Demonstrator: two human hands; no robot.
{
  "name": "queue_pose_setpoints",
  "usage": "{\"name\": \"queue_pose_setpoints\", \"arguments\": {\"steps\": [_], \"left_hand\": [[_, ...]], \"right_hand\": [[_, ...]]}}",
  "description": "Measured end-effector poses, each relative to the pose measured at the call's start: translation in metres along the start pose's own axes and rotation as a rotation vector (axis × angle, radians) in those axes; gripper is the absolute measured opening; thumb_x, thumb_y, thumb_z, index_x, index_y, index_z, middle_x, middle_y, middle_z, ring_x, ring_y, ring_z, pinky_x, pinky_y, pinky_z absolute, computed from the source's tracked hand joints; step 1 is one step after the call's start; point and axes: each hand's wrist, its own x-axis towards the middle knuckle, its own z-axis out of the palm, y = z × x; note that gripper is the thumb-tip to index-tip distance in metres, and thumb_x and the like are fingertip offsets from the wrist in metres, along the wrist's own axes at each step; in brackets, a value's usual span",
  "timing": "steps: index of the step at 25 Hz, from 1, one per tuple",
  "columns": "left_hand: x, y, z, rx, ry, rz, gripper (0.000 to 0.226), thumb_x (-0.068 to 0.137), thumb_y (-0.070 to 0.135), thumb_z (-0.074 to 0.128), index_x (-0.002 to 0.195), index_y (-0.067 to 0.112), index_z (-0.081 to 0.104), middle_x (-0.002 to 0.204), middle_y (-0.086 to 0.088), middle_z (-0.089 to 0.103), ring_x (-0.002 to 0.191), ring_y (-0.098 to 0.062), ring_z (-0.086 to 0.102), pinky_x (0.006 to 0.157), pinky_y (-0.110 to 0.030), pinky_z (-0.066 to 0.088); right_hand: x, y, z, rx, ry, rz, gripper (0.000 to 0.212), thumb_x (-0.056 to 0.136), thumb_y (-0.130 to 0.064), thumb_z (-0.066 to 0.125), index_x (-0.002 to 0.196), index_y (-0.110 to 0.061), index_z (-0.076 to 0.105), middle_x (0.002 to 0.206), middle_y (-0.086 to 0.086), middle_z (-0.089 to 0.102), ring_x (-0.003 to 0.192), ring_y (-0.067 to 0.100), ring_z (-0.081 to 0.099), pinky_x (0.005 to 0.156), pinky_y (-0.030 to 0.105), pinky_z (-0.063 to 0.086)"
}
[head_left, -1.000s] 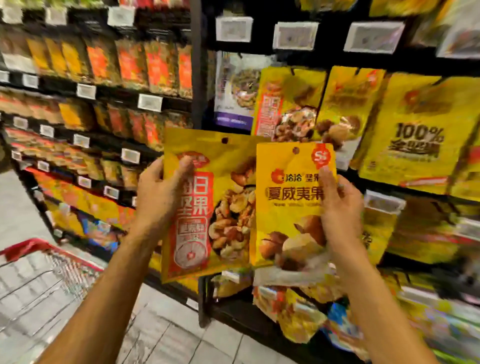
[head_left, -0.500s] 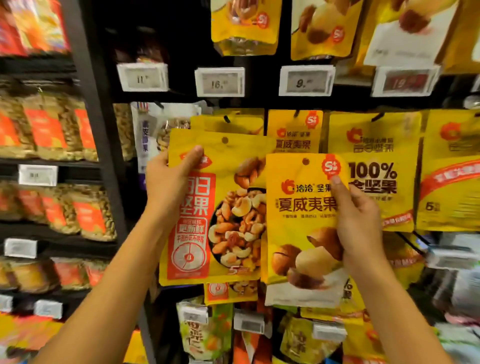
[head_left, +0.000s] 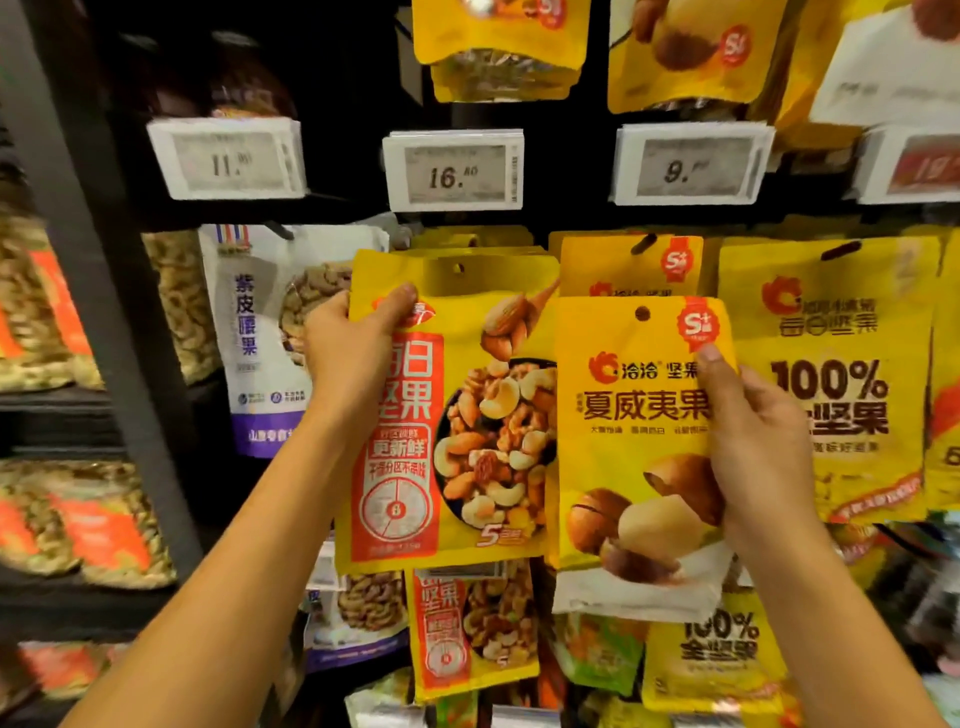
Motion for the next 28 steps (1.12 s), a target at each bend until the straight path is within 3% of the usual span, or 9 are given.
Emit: {"name": "queue_pose_setpoints", "arguments": {"steps": [8,16,22,25,28], "left_hand": [[0.015,0.006,0.004,0.016,-0.008,0.059,0.017,0.079,0.028,0.072,0.068,0.019,0.062,0.056,0.007,0.068,0.049,-0.009,0.065,0.048,-0.02,0.05],[0.015,0.001,0.005,0.095,-0.009,0.01,0.018,0.08,0.034,0.071,0.07,0.021,0.062,0.059,0.005,0.069,0.051,-0.011,0.067,0.051,-0.024,0.054],[0.024,-0.006,0.011,0.264,0.076,0.072,0.023,0.079,0.043,0.069,0.07,0.022,0.061,0.074,0.001,0.071,0.067,-0.022,0.07,0.073,-0.044,0.057],[0.026,-0.019,0.023,0.463,0.185,0.168,0.034,0.082,0.052,0.062,0.086,0.018,0.063,0.083,0.001,0.068,0.076,-0.02,0.065,0.059,-0.03,0.045],[0.016,-0.037,0.03,0.56,0.288,0.28,0.05,0.086,0.053,0.056,0.111,0.009,0.055,0.105,-0.009,0.066,0.095,-0.026,0.061,0.069,-0.023,0.033]], "right_hand": [[0.009,0.003,0.003,0.03,-0.015,-0.029,0.03,0.091,-0.04,0.05,0.069,-0.039,0.07,0.073,-0.011,0.074,0.068,0.006,0.07,0.05,0.02,0.056],[0.012,0.008,0.005,0.039,-0.029,-0.029,0.032,0.092,-0.038,0.05,0.069,-0.037,0.071,0.073,-0.01,0.074,0.069,0.007,0.07,0.054,0.021,0.057],[0.01,0.013,0.003,0.049,-0.022,-0.002,0.033,0.093,-0.036,0.05,0.068,-0.032,0.071,0.073,-0.008,0.074,0.07,0.009,0.071,0.056,0.024,0.058],[0.012,0.015,0.003,0.042,-0.004,0.022,0.031,0.093,-0.036,0.05,0.071,-0.026,0.069,0.075,-0.006,0.074,0.074,0.011,0.071,0.061,0.027,0.058],[0.01,0.017,0.004,0.049,-0.002,0.063,0.027,0.094,-0.035,0.05,0.075,-0.025,0.067,0.075,-0.007,0.074,0.074,0.009,0.071,0.062,0.025,0.058]]}}
